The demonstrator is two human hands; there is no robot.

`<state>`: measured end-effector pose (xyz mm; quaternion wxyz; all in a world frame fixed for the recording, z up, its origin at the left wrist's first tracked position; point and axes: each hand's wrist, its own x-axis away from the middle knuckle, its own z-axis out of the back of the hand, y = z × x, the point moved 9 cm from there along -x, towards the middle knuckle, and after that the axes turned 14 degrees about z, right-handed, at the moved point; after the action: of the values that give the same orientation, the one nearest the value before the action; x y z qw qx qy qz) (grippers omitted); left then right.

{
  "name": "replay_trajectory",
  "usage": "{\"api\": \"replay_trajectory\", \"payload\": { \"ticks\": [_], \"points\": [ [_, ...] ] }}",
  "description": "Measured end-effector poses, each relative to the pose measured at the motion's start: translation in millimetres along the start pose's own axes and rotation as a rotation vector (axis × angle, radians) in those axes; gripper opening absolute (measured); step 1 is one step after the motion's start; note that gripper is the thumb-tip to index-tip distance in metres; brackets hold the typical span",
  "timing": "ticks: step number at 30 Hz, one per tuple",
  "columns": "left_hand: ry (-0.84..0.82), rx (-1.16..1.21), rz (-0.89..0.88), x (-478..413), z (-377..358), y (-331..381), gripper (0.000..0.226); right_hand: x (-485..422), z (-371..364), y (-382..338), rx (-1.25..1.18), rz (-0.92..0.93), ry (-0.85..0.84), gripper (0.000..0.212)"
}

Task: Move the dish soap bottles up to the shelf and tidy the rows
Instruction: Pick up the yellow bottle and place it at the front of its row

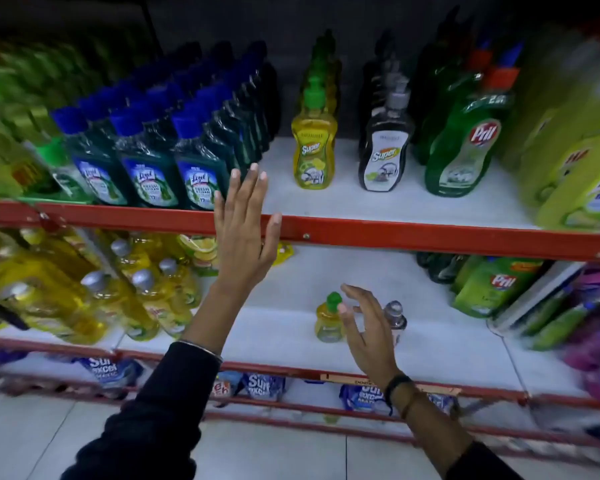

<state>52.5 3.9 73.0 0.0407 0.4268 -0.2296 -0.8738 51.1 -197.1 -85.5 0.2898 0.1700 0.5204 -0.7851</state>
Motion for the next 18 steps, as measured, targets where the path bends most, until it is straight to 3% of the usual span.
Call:
{"api": "replay_trajectory", "payload": {
  "ticks": [6,11,18],
  "points": [
    [-0.010,-0.257,-0.028,5.5,-25.2,-22.0,0.053,19.3,-39.1,54.5,-0.003,-0.212,-0.114,0.065],
    [0.093,-0.333,-0.102,8.3,-32.7,-33.1,0.050,25.1,-64.0,96.0,0.001,-0.336,-0.231,0.067],
    [0.235,-0.373,-0.154,9.4,-36.9,-34.5,0.054,18.0,-58.7,114.4,-0.010,-0.370,-0.247,0.048]
  ]
}}
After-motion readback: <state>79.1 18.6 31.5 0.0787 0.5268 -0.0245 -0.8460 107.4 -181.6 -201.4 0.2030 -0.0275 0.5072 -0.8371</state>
